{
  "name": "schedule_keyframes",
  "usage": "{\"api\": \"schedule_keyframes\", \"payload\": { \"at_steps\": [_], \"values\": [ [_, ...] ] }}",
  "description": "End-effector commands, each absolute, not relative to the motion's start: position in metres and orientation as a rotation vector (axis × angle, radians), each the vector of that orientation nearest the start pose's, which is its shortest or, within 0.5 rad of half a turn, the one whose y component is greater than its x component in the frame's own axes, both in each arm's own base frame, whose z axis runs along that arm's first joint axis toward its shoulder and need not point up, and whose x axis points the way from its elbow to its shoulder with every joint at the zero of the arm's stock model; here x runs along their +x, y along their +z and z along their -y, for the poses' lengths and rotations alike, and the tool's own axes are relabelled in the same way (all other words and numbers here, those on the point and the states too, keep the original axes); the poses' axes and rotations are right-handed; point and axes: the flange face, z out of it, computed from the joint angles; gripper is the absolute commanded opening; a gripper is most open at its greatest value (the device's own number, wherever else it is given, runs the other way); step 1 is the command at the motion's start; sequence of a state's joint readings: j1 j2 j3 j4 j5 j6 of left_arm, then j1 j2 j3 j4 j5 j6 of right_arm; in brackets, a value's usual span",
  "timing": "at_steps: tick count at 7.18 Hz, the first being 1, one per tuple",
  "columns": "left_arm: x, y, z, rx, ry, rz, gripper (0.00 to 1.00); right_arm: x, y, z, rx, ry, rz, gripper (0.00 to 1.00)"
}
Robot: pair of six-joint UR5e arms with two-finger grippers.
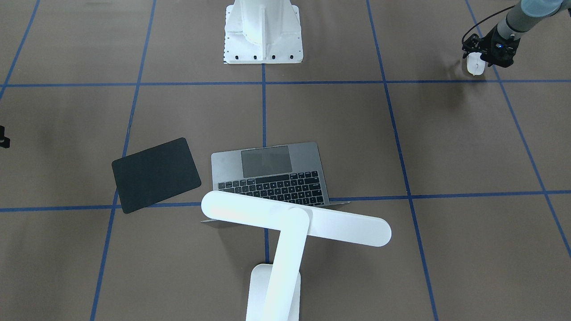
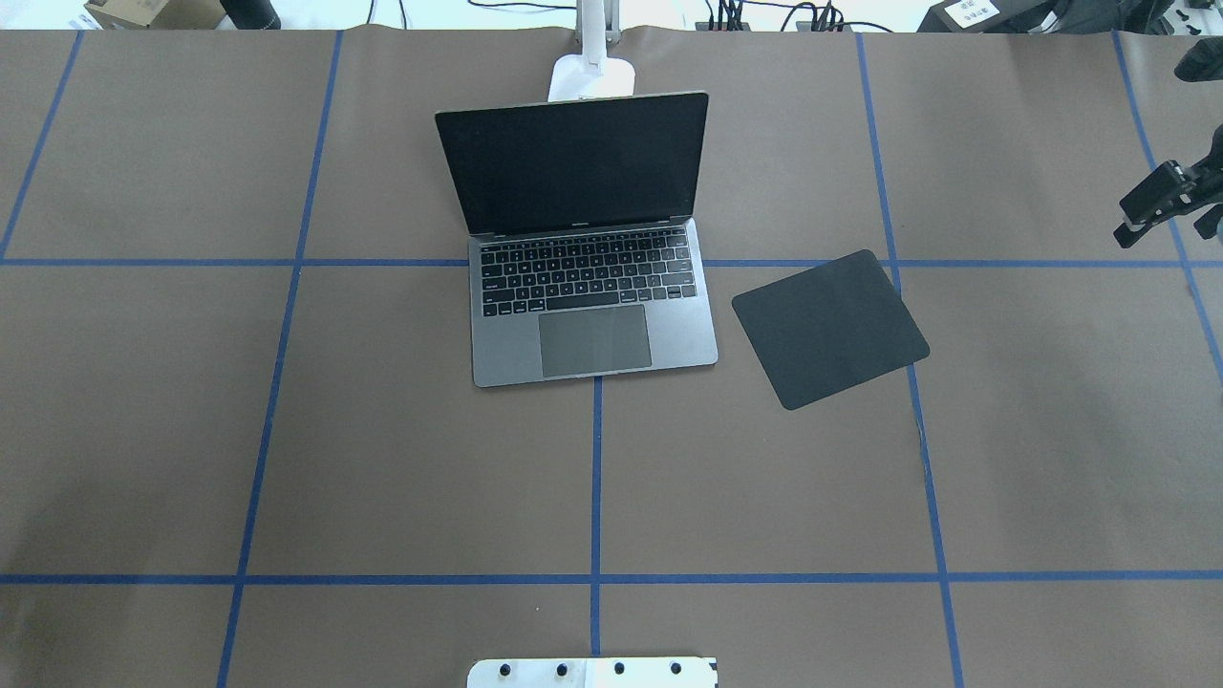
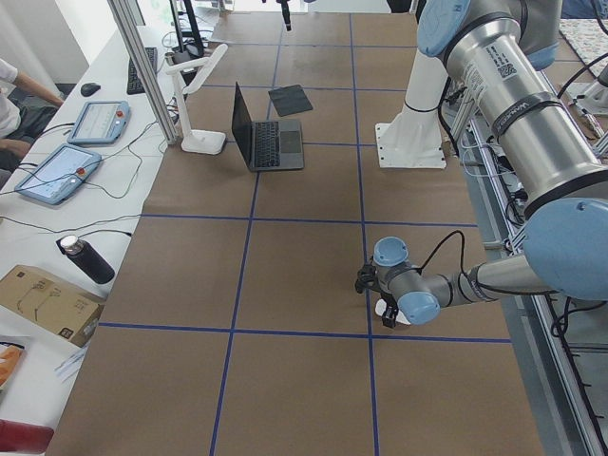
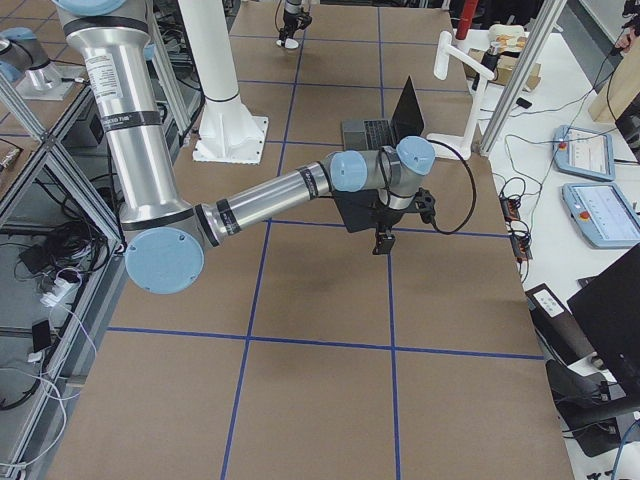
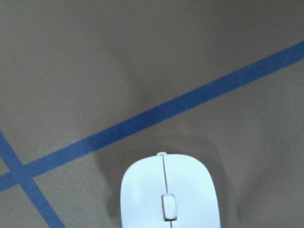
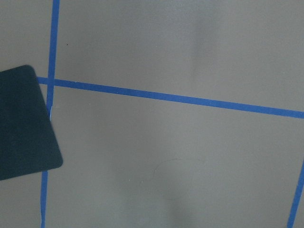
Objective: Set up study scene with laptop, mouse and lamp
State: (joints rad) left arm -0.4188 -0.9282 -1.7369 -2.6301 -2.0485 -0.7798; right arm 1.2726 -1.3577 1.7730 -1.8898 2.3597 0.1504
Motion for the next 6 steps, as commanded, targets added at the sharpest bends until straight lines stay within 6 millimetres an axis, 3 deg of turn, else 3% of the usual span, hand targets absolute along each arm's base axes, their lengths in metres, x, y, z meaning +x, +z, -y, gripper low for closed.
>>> {"api": "schedule_keyframes", "payload": {
  "at_steps": [1,6],
  "values": [
    [0.1715,0.7009,0.1694,-0.074,0.496,-0.751,0.78,-0.1046,0.4802,0.5486,-0.087,-0.180,0.791,0.98],
    [0.1716,0.7006,0.1692,-0.076,0.498,-0.753,0.74,-0.1059,0.4822,0.5501,-0.091,-0.182,0.789,0.98]
  ]
}}
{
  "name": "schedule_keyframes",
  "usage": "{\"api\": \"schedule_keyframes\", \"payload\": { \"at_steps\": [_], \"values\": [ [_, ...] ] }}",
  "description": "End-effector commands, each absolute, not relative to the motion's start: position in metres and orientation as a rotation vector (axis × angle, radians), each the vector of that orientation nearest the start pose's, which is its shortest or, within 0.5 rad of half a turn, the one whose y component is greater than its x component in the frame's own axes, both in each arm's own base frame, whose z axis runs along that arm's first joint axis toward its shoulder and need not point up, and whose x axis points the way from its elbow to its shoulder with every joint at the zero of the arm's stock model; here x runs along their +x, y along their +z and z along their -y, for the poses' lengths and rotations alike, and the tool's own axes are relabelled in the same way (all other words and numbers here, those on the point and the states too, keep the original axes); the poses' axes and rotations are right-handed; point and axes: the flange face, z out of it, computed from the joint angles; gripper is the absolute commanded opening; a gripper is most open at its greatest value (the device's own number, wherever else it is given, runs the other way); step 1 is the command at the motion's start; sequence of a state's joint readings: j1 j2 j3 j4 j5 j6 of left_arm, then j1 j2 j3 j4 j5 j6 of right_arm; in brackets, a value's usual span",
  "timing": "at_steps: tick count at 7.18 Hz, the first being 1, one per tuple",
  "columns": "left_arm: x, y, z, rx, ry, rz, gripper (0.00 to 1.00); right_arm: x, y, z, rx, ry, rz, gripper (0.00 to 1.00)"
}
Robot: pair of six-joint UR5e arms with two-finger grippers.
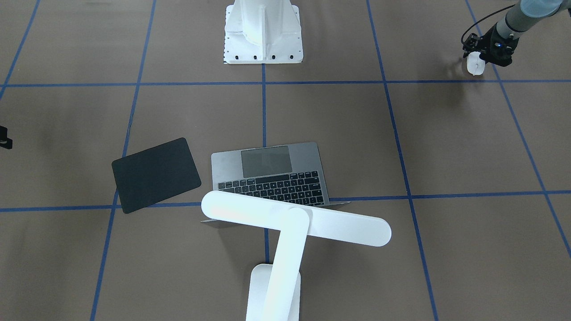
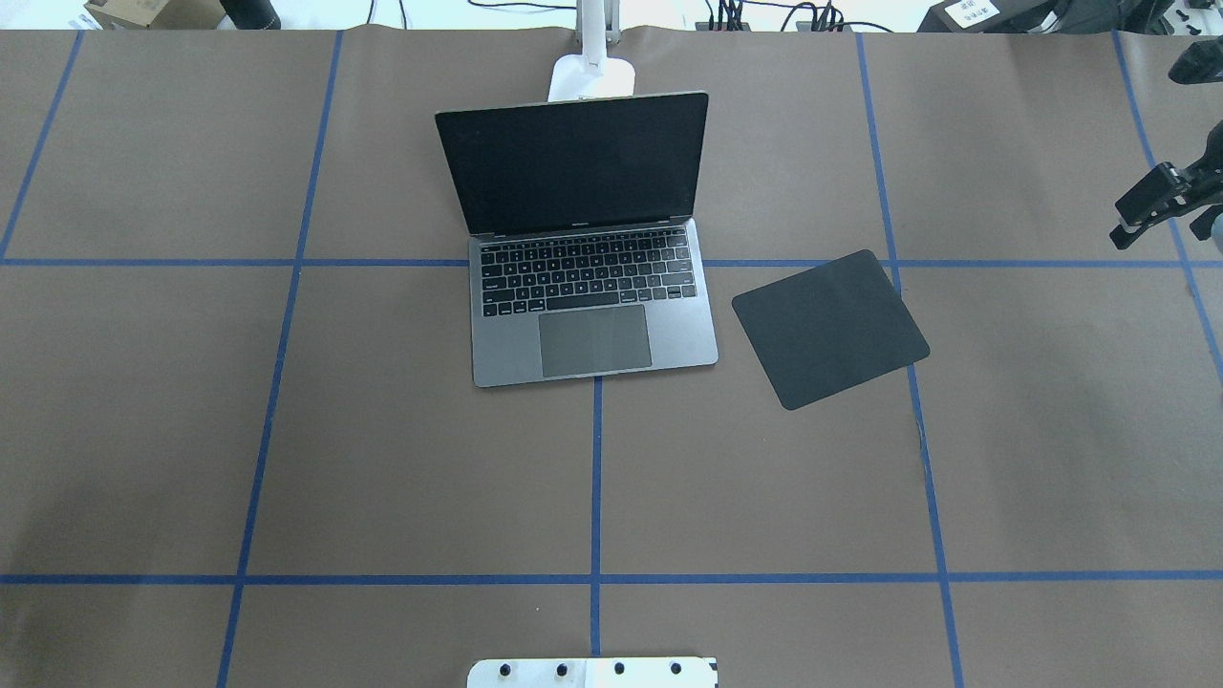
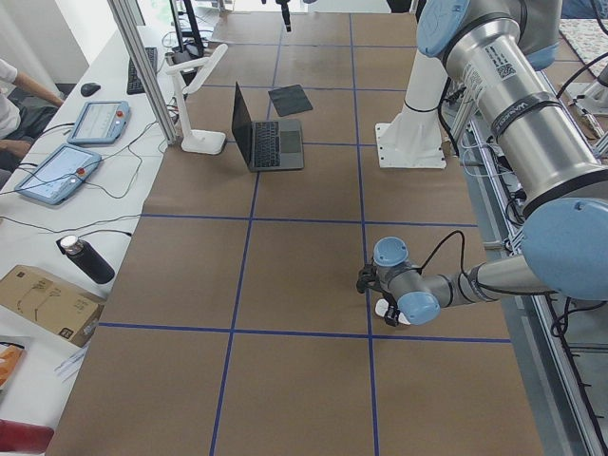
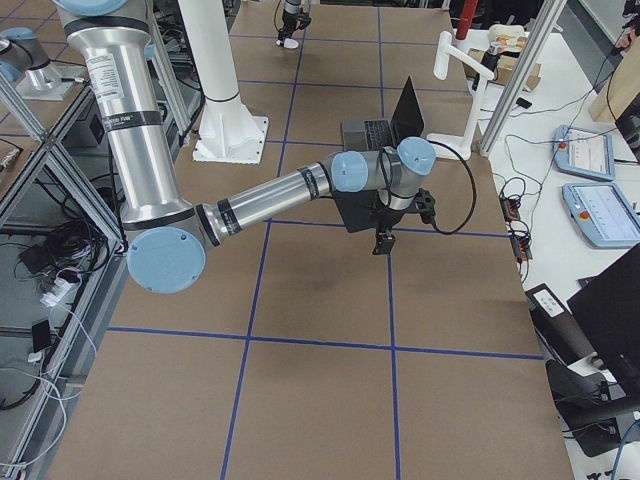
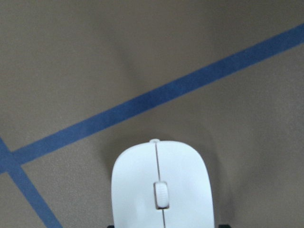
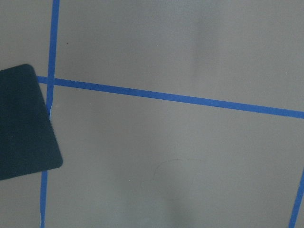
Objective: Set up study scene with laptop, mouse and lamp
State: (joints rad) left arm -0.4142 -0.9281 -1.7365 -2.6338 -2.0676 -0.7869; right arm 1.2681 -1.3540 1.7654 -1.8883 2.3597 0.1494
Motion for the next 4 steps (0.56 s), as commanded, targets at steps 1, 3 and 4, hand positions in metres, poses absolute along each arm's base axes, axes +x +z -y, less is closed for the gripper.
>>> {"api": "schedule_keyframes", "payload": {
  "at_steps": [1,3,4],
  "values": [
    [0.1716,0.7006,0.1692,-0.076,0.498,-0.753,0.73,-0.1060,0.4813,0.5506,-0.090,-0.182,0.789,0.98],
    [0.1713,0.6989,0.1689,-0.072,0.500,-0.761,0.71,-0.1058,0.4807,0.5498,-0.088,-0.183,0.789,0.98],
    [0.1713,0.6985,0.1689,-0.070,0.501,-0.764,0.71,-0.1058,0.4814,0.5500,-0.090,-0.182,0.789,0.98]
  ]
}}
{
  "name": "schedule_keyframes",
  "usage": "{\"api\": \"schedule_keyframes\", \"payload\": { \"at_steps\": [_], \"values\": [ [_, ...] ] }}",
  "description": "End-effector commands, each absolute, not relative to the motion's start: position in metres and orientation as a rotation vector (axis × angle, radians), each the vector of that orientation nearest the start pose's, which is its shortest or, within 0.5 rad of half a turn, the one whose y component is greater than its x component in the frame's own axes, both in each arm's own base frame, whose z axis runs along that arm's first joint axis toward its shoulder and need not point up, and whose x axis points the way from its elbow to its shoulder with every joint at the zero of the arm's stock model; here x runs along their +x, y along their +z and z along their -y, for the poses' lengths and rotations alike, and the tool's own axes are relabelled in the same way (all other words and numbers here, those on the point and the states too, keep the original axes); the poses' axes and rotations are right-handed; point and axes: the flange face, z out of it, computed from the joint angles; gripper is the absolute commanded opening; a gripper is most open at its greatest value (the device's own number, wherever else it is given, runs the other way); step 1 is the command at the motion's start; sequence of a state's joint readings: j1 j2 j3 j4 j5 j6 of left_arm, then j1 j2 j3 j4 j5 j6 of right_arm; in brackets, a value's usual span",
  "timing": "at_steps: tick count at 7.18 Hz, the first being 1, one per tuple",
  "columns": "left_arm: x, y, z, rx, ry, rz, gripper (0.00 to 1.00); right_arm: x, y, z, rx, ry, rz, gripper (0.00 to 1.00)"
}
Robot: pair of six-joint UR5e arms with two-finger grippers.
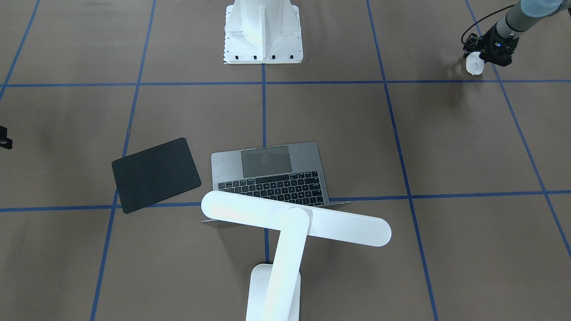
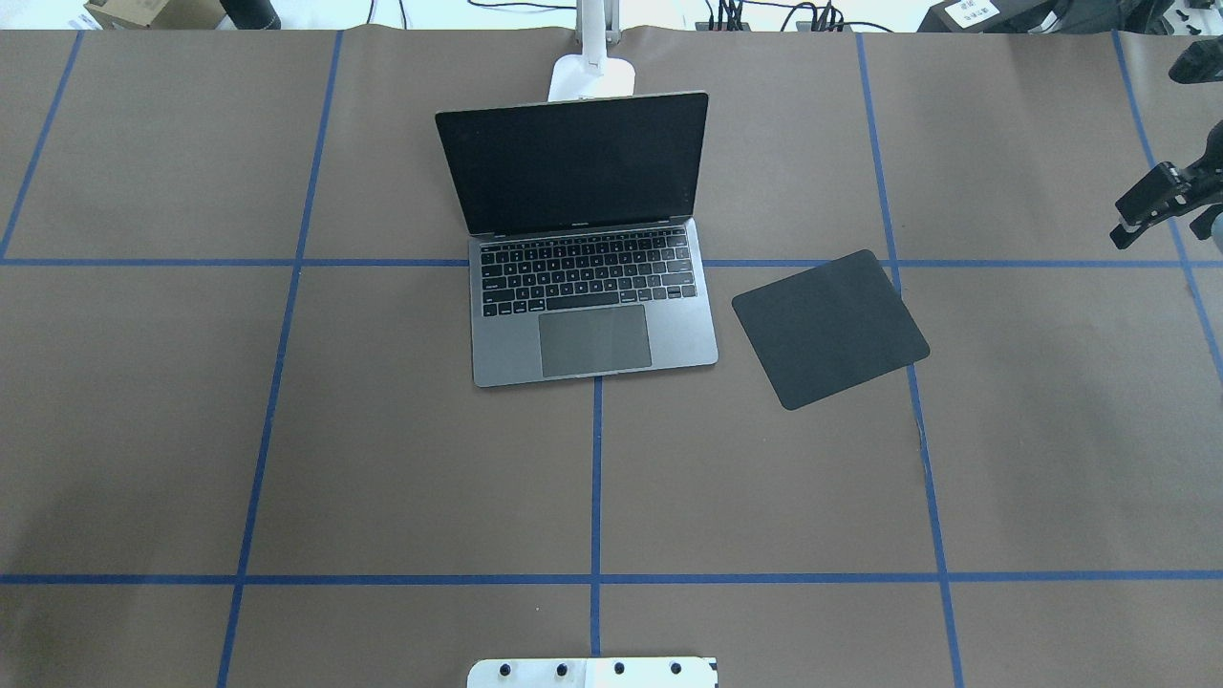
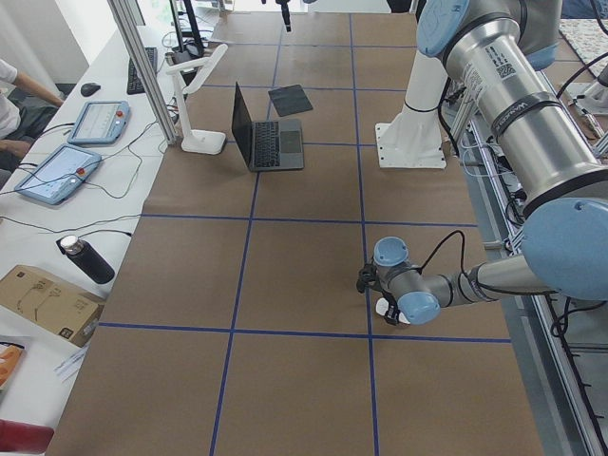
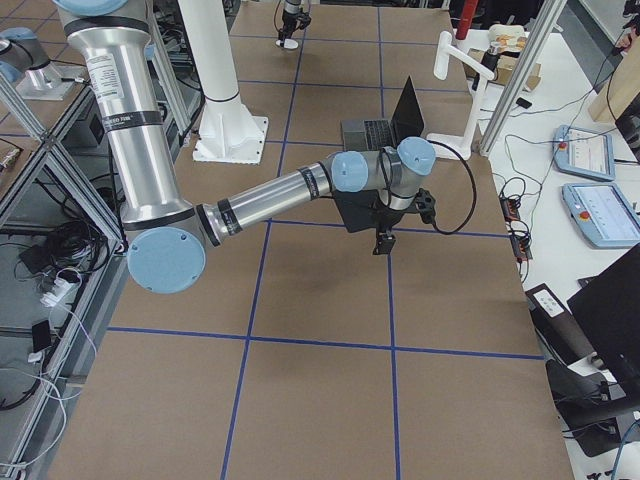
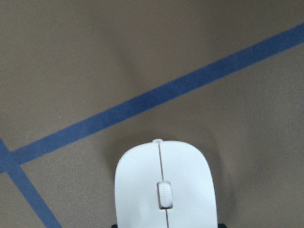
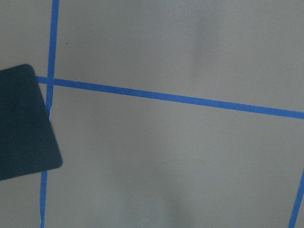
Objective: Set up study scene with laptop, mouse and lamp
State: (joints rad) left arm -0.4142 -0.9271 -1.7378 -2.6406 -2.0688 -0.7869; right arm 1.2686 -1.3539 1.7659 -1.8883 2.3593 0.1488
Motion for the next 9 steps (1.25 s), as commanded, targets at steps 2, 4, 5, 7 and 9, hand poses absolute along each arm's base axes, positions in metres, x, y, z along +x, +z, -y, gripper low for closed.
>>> {"api": "schedule_keyframes", "payload": {
  "at_steps": [2,4,5,7,9],
  "values": [
    [0.172,0.694,0.169,-0.066,0.503,-0.781,0.70,-0.106,0.482,0.550,-0.091,-0.182,0.789,0.98],
    [0.172,0.692,0.169,-0.072,0.504,-0.791,0.67,-0.106,0.484,0.550,-0.094,-0.182,0.788,0.98],
    [0.173,0.690,0.169,-0.071,0.505,-0.794,0.66,-0.107,0.484,0.550,-0.096,-0.183,0.788,0.98],
    [0.180,0.680,0.173,-0.060,0.497,-0.816,0.62,-0.106,0.487,0.552,-0.089,-0.184,0.789,0.98],
    [0.198,0.640,0.177,-0.083,0.480,-0.906,0.62,-0.106,0.488,0.552,-0.091,-0.183,0.789,0.98]
  ]
}}
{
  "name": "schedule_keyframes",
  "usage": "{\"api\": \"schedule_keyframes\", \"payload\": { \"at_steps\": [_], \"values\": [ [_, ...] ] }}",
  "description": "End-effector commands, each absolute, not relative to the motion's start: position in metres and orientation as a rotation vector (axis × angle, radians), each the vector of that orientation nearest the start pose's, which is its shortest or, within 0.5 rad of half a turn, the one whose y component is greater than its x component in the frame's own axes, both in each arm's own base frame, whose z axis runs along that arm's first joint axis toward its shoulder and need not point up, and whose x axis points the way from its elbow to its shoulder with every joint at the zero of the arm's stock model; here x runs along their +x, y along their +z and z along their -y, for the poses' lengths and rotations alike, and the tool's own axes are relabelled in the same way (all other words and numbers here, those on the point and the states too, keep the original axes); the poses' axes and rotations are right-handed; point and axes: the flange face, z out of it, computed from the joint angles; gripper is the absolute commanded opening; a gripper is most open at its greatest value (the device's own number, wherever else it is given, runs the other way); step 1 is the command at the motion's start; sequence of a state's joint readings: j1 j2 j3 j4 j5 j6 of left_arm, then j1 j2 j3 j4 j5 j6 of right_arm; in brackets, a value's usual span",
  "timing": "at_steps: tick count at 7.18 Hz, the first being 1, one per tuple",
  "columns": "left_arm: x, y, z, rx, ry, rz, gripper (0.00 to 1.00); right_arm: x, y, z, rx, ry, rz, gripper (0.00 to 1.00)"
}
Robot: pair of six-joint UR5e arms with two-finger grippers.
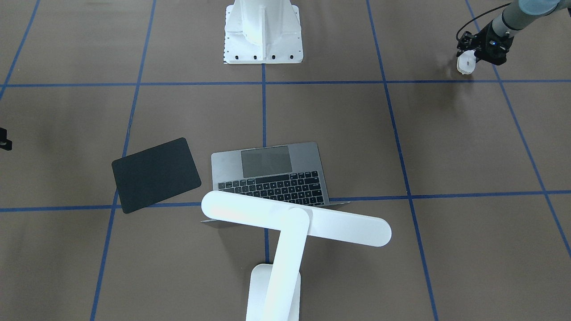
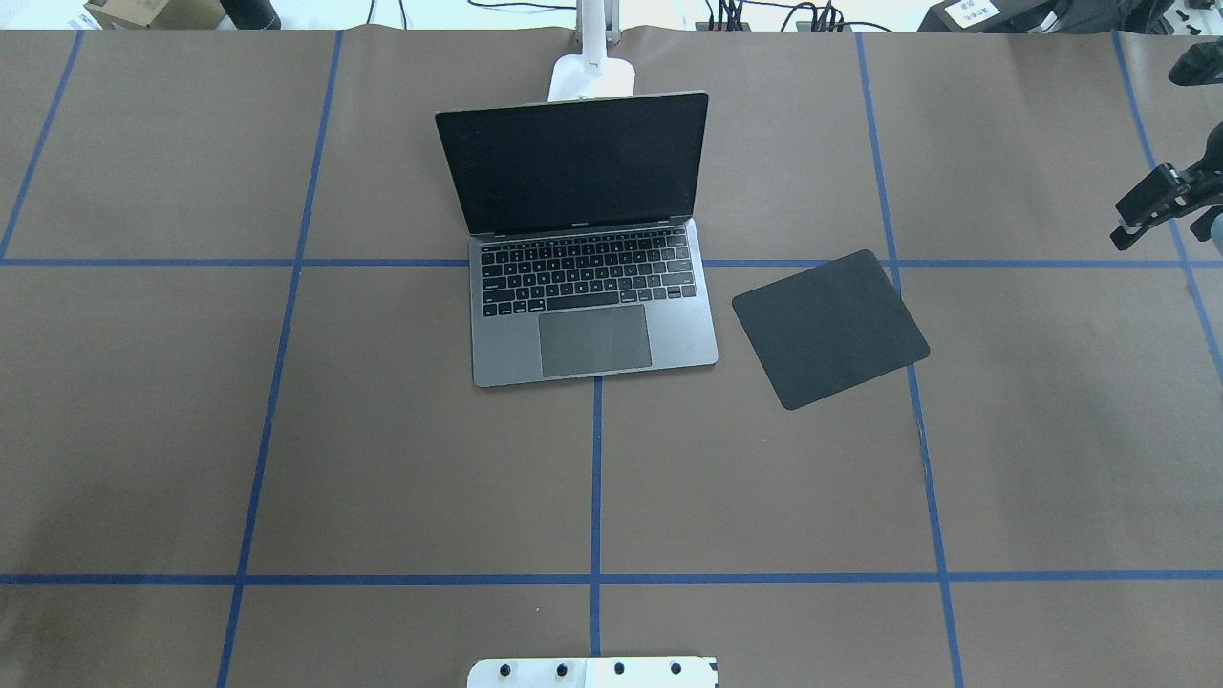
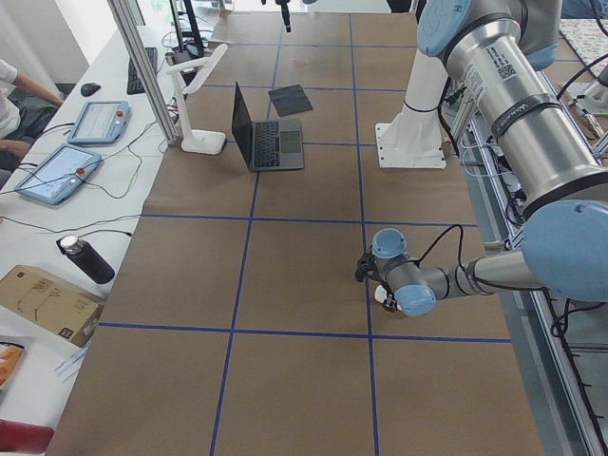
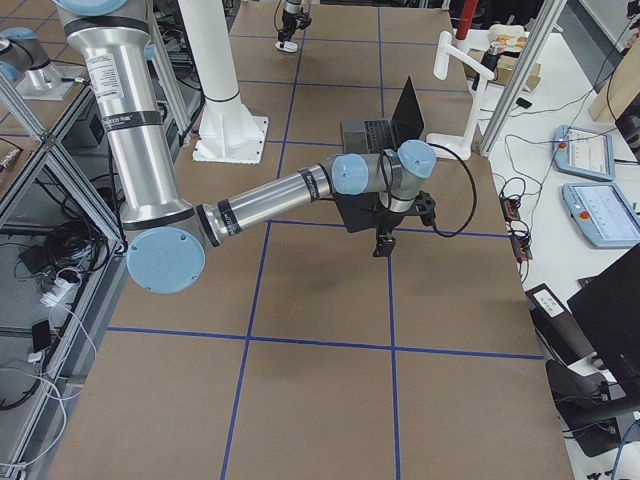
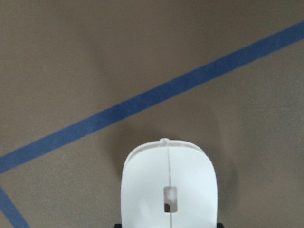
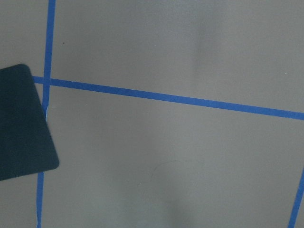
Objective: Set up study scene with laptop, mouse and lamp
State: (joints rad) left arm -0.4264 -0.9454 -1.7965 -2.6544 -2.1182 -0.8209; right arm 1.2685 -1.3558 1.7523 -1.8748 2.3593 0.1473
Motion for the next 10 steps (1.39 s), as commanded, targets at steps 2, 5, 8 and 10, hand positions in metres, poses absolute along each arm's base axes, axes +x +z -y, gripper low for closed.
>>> {"api": "schedule_keyframes", "payload": {
  "at_steps": [2,5,8,10],
  "values": [
    [0.222,0.588,0.191,-0.049,0.459,-1.004,0.62,-0.106,0.488,0.552,-0.091,-0.183,0.789,0.98],
    [0.283,0.528,0.221,-0.027,0.399,-1.101,0.61,-0.107,0.492,0.554,-0.085,-0.185,0.790,0.98],
    [0.347,0.401,0.290,0.059,0.341,-1.179,0.61,-0.108,0.495,0.556,-0.091,-0.184,0.789,0.98],
    [0.404,0.307,0.324,0.036,0.295,-1.168,0.61,-0.109,0.495,0.556,-0.092,-0.185,0.790,0.98]
  ]
}}
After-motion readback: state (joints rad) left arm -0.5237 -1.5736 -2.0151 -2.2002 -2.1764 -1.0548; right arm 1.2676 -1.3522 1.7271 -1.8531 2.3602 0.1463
